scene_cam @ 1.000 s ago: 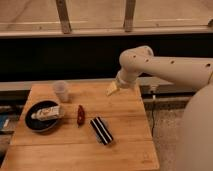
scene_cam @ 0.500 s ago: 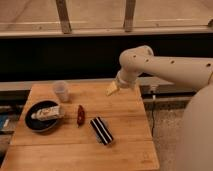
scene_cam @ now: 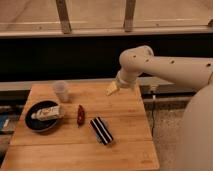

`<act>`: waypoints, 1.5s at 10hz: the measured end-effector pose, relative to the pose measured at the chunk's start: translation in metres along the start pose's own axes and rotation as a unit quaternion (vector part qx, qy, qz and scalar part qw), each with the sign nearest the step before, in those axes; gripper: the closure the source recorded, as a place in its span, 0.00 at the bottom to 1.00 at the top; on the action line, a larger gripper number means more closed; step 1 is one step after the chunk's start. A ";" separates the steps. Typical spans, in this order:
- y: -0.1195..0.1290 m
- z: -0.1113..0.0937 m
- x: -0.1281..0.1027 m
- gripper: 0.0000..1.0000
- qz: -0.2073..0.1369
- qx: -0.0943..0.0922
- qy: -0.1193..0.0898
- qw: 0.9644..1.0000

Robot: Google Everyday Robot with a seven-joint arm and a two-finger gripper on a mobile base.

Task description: Place the pepper in the ceramic cup

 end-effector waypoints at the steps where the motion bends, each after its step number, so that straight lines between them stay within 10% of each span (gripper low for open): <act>1: 0.000 0.000 0.000 0.20 0.000 0.000 0.000 1.000; 9: 0.005 0.002 -0.006 0.20 -0.007 0.002 0.008 1.000; 15: 0.120 0.038 -0.034 0.20 -0.101 -0.036 0.020 0.994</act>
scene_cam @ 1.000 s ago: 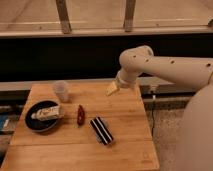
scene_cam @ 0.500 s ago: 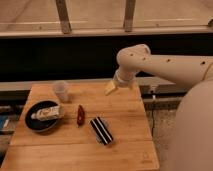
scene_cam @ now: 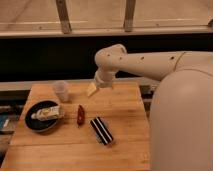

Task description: Place the pepper in the ceramic cup

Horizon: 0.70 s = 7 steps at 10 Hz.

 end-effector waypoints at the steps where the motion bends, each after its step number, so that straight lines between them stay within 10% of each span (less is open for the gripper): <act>1: 0.025 0.015 -0.001 0.20 -0.019 -0.010 0.008 1.000; 7: 0.053 0.034 0.002 0.20 -0.046 -0.022 0.023 0.998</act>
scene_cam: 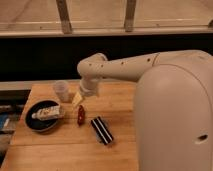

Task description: Place the pepper in the ceramic cup

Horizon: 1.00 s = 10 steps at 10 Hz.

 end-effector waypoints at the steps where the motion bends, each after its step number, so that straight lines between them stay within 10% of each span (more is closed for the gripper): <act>1: -0.003 0.000 0.001 0.20 0.001 0.000 0.002 1.000; 10: 0.025 0.110 0.007 0.20 -0.016 -0.077 0.075 0.994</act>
